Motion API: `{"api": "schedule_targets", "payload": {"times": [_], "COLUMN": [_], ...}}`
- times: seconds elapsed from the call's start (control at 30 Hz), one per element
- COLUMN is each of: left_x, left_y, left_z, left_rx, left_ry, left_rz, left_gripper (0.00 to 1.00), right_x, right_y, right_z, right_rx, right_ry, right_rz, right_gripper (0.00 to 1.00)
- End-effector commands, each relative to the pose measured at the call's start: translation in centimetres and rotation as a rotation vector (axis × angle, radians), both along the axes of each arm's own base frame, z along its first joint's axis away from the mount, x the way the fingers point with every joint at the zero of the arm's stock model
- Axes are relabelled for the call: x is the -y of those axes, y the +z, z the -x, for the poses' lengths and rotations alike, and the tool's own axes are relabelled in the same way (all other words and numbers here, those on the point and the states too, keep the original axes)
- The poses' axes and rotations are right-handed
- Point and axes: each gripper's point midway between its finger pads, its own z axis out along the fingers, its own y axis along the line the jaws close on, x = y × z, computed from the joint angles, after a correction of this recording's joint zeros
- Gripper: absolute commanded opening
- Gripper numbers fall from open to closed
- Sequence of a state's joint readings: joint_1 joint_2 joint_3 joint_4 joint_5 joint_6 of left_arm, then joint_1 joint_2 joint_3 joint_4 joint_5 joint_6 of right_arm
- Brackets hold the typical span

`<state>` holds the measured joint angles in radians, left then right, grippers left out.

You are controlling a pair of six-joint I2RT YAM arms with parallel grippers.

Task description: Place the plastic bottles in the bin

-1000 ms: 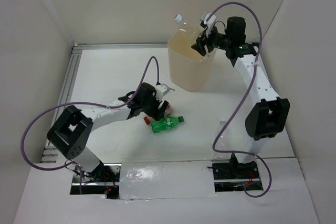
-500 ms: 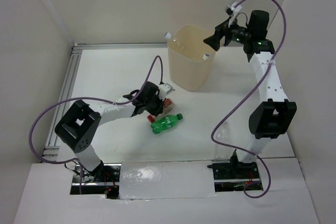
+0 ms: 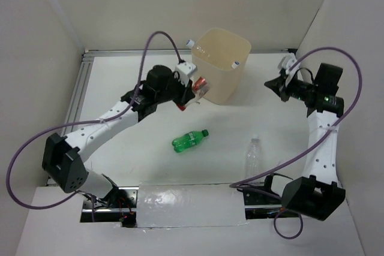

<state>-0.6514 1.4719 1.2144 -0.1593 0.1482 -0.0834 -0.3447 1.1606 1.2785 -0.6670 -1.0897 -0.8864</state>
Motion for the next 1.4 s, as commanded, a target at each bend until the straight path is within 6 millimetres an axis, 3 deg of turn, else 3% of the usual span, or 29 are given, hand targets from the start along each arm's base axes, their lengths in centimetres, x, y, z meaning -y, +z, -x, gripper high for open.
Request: {"api": "schedule_targets", "payload": {"times": [0.0, 0.03, 0.13, 0.17, 0.2, 0.23, 0.27, 0.3, 0.37, 0.43, 0.47, 0.5, 0.53, 0.57, 0.6, 0.67, 0.73, 0.83, 0.87, 0.9, 1.03, 1.07, 1.1, 1.13, 1.17, 1.23, 1.27, 1.3, 1.37], "left_x": [2.2, 2.7, 4.6, 5.0, 6.3, 6.6, 7.0, 8.4, 9.1, 10.0, 11.1, 11.3, 11.4, 11.9, 12.0, 12.0, 12.2, 12.3, 11.9, 11.7, 11.2, 11.4, 10.8, 9.7, 9.5, 8.4, 6.8, 5.7, 3.5], "left_y": [12.7, 14.5, 20.2, 23.1, 21.9, 22.7, 25.1, 22.6, 24.4, 23.5, 21.0, 21.7, 20.8, 20.0, 18.4, 18.1, 17.5, 17.7, 19.8, 20.2, 23.4, 20.7, 20.6, 22.7, 18.8, 16.1, 16.8, 12.6, 9.1], "left_z": [-0.2, -0.4, -2.3, -2.9, -4.7, -6.1, -6.8, -9.1, -11.0, -12.9, -14.5, -15.2, -15.9, -16.2, -17.2, -17.5, -17.7, -17.3, -16.3, -15.8, -10.6, -9.6, -8.6, -5.8, -4.7, -1.9, 0.0, 0.8, 2.3], "left_rx": [0.222, 0.249, 0.344, 0.386, 0.367, 0.395, 0.422, 0.383, 0.398, 0.389, 0.357, 0.374, 0.364, 0.359, 0.345, 0.341, 0.334, 0.331, 0.351, 0.352, 0.429, 0.397, 0.405, 0.434, 0.403, 0.367, 0.375, 0.307, 0.226], "left_ry": [-0.070, -0.076, -0.081, -0.069, -0.057, -0.021, -0.006, 0.021, 0.067, 0.098, 0.137, 0.151, 0.174, 0.191, 0.229, 0.239, 0.240, 0.219, 0.200, 0.189, 0.088, 0.069, 0.045, 0.011, -0.027, -0.063, -0.061, -0.052, -0.025], "left_rz": [0.227, 0.264, 0.398, 0.456, 0.455, 0.481, 0.532, 0.513, 0.575, 0.589, 0.574, 0.586, 0.573, 0.567, 0.545, 0.539, 0.531, 0.533, 0.558, 0.561, 0.528, 0.456, 0.434, 0.441, 0.350, 0.269, 0.261, 0.191, 0.118], "left_gripper": [0.00, 0.00, 0.00, 0.00, 0.00, 0.00, 0.00, 0.00, 0.02, 0.11, 0.18, 0.29, 0.39, 0.61, 0.71, 0.85, 0.96, 0.99, 0.99, 0.99, 0.99, 0.99, 0.99, 0.99, 0.99, 0.99, 0.99, 0.99, 0.99], "right_x": [-0.7, -0.5, -0.4, -0.4, -0.4, -0.3, -0.5, -0.6, -0.6, -0.6, -0.7, -1.0, -0.8, -0.4, -0.1, 0.1, 0.2, 0.4, 0.3, 0.3, 0.5, 0.8, 0.7, 0.8, 1.1, 1.6, 2.0, 1.4, 1.0], "right_y": [-6.0, -7.2, -10.5, -11.3, -12.3, -12.8, -13.2, -13.7, -14.1, -14.1, -14.1, -14.3, -14.3, -14.4, -15.4, -15.7, -17.5, -18.6, -18.4, -18.5, -17.5, -16.9, -17.1, -18.1, -18.2, -18.8, -18.9, -19.3, -19.1], "right_z": [4.1, 4.5, 5.9, 6.3, 6.8, 7.0, 7.3, 7.5, 7.8, 7.9, 8.0, 8.1, 7.9, 7.4, 7.1, 7.1, 7.1, 7.3, 7.2, 7.1, 7.3, 7.2, 7.7, 8.3, 8.4, 7.7, 7.5, 6.9, 7.0], "right_rx": [-0.062, -0.053, -0.145, -0.173, -0.212, -0.226, -0.251, -0.264, -0.309, -0.329, -0.340, -0.372, -0.392, -0.443, -0.566, -0.665, -0.818, -0.903, -0.893, -0.871, -0.657, -0.523, -0.476, -0.453, -0.380, -0.362, -0.465, -0.526, -0.646], "right_ry": [0.081, 0.091, 0.075, 0.072, 0.071, 0.066, 0.065, 0.067, 0.045, 0.034, 0.028, 0.025, 0.000, -0.054, -0.123, -0.132, -0.139, -0.131, -0.119, -0.115, -0.050, 0.004, 0.047, 0.074, 0.116, 0.095, -0.022, -0.039, -0.064], "right_rz": [0.086, 0.138, 0.153, 0.149, 0.141, 0.145, 0.132, 0.127, 0.101, 0.083, 0.074, 0.052, 0.040, 0.004, -0.048, -0.072, -0.108, -0.129, -0.133, -0.123, 0.002, 0.094, 0.142, 0.192, 0.285, 0.333, 0.282, 0.261, 0.236], "right_gripper": [0.00, 0.00, 0.23, 0.30, 0.60, 0.71, 0.78, 0.86, 0.91, 0.93, 0.94, 0.95, 0.98, 1.00, 1.00, 1.00, 1.00, 1.00, 1.00, 1.00, 1.00, 1.00, 1.00, 1.00, 1.00, 0.93, 0.68, 0.56, 0.53]}}
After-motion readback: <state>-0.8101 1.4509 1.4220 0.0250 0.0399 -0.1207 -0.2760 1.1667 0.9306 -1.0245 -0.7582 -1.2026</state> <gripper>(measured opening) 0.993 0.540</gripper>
